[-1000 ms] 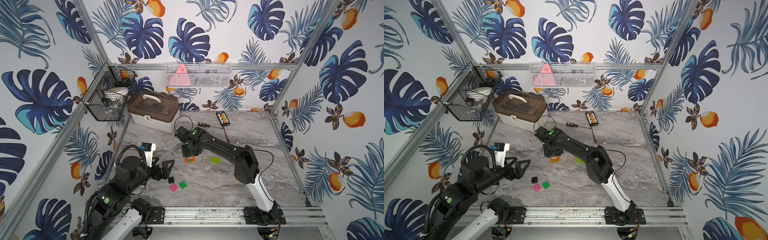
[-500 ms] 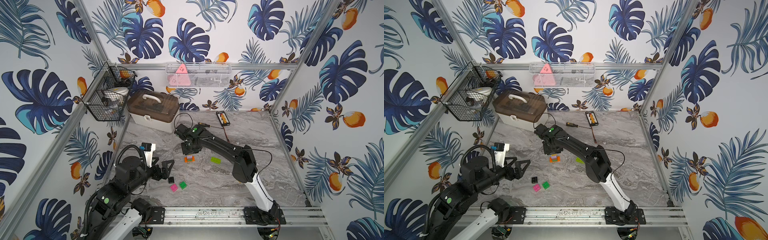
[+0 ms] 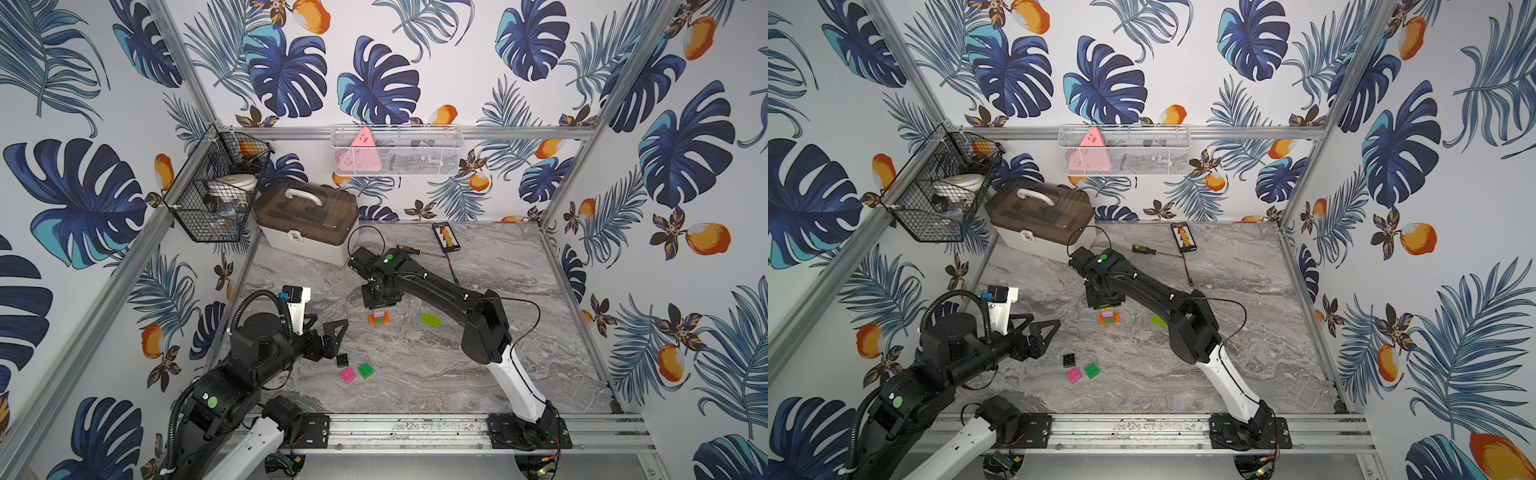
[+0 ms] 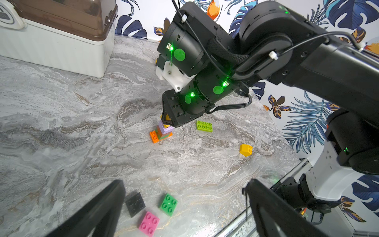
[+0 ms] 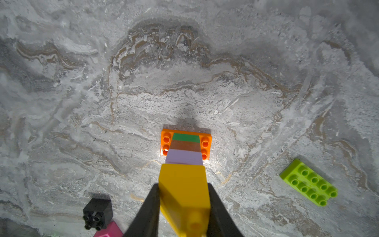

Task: Assemble the number 1 with lego
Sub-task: Assemble the lego brick with the lego brick.

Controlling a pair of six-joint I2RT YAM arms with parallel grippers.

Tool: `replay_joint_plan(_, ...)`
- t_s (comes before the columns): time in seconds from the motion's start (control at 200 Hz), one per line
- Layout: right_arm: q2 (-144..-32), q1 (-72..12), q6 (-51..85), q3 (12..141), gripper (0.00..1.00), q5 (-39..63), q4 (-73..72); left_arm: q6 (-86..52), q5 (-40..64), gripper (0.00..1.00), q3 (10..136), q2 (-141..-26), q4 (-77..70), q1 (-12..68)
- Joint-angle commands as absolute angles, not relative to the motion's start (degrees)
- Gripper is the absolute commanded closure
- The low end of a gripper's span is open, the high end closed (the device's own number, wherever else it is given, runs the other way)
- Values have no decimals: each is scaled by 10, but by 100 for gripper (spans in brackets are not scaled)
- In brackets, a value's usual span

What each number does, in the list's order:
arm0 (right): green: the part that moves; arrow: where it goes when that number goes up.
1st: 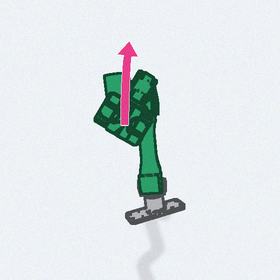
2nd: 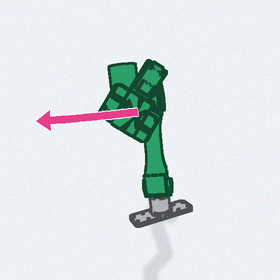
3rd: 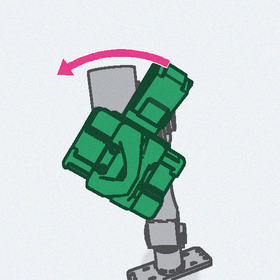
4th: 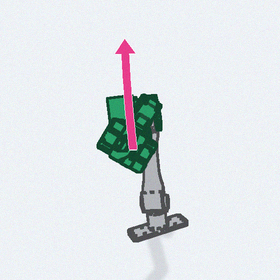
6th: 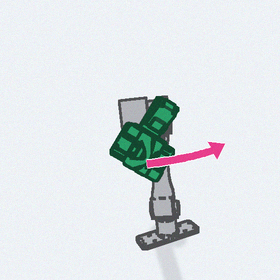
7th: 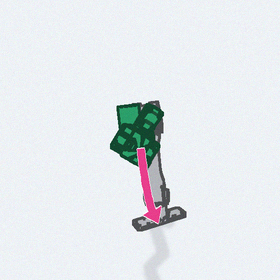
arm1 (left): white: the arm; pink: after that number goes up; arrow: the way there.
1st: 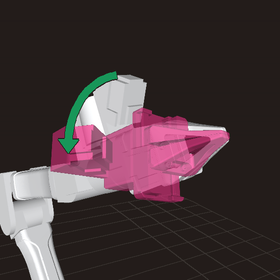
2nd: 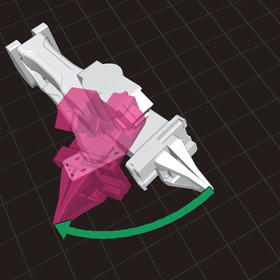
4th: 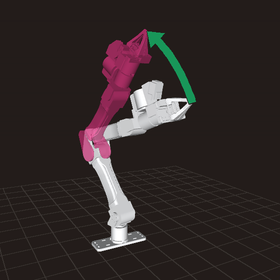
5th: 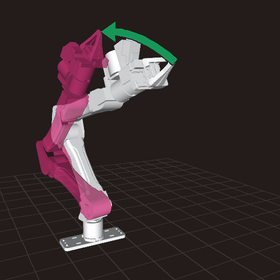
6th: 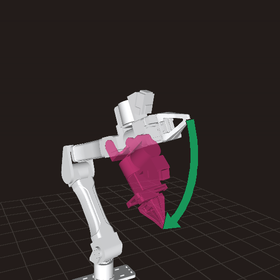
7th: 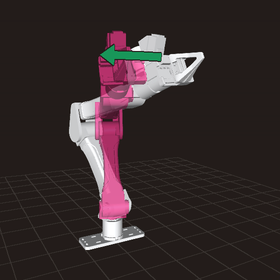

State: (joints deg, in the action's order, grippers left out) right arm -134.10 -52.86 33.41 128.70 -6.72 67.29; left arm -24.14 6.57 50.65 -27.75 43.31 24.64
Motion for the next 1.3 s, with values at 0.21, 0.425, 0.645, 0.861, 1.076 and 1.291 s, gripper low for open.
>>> replay_joint_plan(0.21,-1352,-529,328,1298,77,-64,697,-240,62,1,507,-273,425,245)
replay_joint_plan(0.425,-1342,-530,331,1282,78,-49,687,-240,62,1,507,-273,425,245)
replay_joint_plan(0.645,-1339,-533,333,1265,79,-47,680,-241,62,1,507,-272,425,244)
replay_joint_plan(0.861,-1345,-533,334,1274,79,-49,687,-240,60,1,507,-271,426,245)
replay_joint_plan(1.076,-1343,-533,343,1262,79,-54,678,-240,60,1,507,-271,425,244)
replay_joint_plan(1.291,-1341,-533,355,1247,80,-59,665,-240,60,1,507,-270,426,245)
